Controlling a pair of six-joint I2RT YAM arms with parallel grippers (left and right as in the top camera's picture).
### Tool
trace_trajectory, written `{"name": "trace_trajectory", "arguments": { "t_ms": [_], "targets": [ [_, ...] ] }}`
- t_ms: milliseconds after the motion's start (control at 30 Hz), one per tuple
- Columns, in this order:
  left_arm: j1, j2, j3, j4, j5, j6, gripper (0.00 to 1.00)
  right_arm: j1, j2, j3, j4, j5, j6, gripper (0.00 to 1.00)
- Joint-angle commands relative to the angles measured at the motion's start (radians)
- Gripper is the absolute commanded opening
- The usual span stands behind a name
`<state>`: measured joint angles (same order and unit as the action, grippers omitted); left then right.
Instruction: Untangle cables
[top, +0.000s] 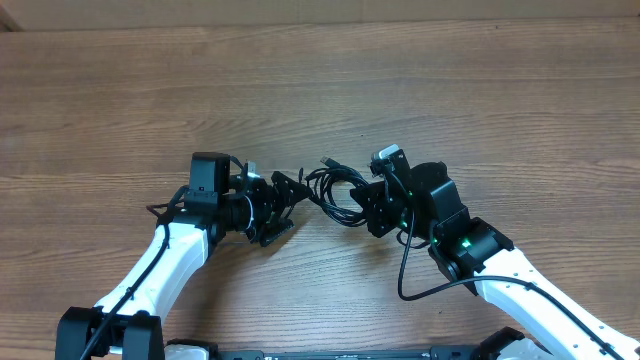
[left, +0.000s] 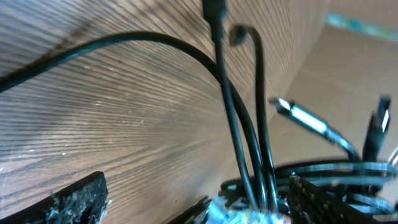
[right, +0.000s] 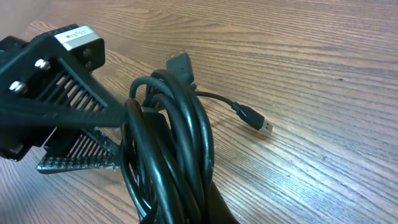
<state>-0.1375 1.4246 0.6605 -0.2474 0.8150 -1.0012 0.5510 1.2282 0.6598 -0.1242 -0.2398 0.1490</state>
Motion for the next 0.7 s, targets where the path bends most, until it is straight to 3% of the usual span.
{"name": "trace_trajectory", "arguments": {
  "t_ms": [0,333,433,567,600,667],
  "targets": [
    [-0.008,-0.019,0.004,0.0,-0.087,-0.127,0.92,0.011,-0.002,-0.002,0.007,-0.016,-0.027,0.04],
    [-0.116,-0.018,0.004,0.088,-0.198,-0.263,0.8,0.05,-0.002,-0.002,0.003,-0.016,-0.023,0.04],
    [-0.127,-0.018,0.004,0.087,-0.224,-0.267,0.56,0.05,-0.002,-0.002,-0.012,-0.016,-0.023,0.04],
    [-0.127,-0.018,0.004,0.087,-0.224,-0.257,0.11,0.05,-0.002,-0.002,-0.038,-0.016,-0.019,0.04],
    [-0.126,-0.018,0.004,0.087,-0.224,-0.254,0.04,0.05,-0.002,-0.002,-0.05,-0.017,-0.019,0.04],
    [-0.127,-0.018,0.004,0.087,-0.219,-0.254,0.04,0.05,-0.002,-0.002,-0.066,-0.016,0.005,0.04]
  ]
}}
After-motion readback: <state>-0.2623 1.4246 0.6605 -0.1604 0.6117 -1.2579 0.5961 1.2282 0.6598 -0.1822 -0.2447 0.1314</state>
